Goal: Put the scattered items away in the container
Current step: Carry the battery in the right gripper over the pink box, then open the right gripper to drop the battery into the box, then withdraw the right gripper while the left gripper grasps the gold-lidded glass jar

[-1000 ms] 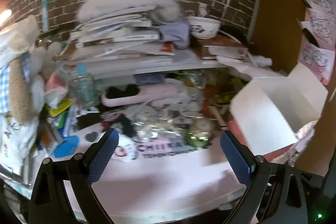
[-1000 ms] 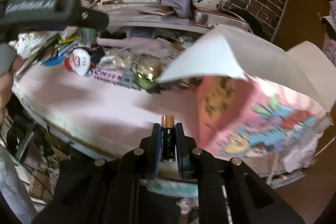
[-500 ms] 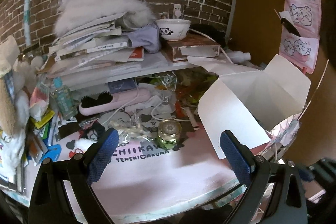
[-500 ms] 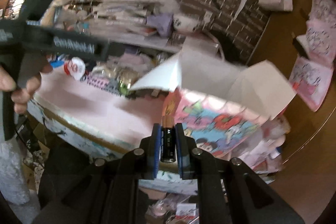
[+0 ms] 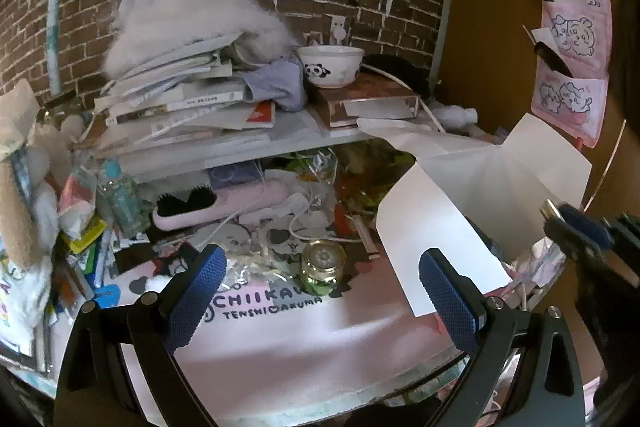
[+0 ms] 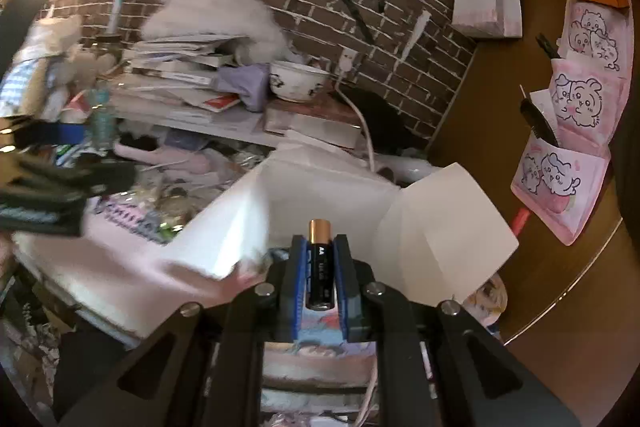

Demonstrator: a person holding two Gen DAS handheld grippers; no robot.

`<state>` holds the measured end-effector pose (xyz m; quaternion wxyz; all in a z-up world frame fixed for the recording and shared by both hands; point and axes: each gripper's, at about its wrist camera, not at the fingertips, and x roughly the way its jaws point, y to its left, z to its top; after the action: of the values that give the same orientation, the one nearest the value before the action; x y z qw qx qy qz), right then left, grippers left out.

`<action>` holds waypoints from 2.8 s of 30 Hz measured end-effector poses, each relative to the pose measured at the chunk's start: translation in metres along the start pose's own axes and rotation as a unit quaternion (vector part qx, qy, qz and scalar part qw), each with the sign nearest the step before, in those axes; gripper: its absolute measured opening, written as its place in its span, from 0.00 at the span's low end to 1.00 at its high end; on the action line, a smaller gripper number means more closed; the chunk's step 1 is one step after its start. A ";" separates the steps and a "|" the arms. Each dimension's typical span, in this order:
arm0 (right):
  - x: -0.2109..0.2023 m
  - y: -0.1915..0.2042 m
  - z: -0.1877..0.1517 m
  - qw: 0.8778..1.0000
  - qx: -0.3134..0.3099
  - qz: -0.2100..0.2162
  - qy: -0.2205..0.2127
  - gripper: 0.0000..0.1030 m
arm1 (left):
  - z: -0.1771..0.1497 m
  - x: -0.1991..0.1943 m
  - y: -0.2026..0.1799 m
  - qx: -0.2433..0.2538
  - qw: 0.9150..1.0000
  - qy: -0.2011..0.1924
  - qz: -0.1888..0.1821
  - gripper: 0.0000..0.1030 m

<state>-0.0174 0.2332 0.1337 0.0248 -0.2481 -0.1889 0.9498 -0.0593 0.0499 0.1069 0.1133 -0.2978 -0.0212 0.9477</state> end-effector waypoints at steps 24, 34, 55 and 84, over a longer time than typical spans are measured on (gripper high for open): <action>0.133 -0.014 0.015 0.974 0.006 0.083 0.213 0.11 | -0.003 0.002 0.015 -0.014 1.000 0.004 0.013 0.94; 0.118 -0.021 0.019 0.979 0.017 0.075 0.187 0.11 | -0.006 0.003 0.018 -0.011 1.000 0.009 0.016 0.94; -0.011 0.037 0.002 0.970 0.015 0.230 0.075 0.11 | -0.023 0.012 0.047 -0.026 0.998 0.034 0.044 0.94; 0.073 0.091 -0.050 0.939 0.064 0.294 0.169 0.12 | -0.026 0.131 0.009 0.062 0.989 0.123 -0.060 0.46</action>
<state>-0.0532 0.1768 0.0256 -0.2086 -0.4470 -0.0393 0.8690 -0.1507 0.0698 0.0118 0.1899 -0.4022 0.0338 0.8950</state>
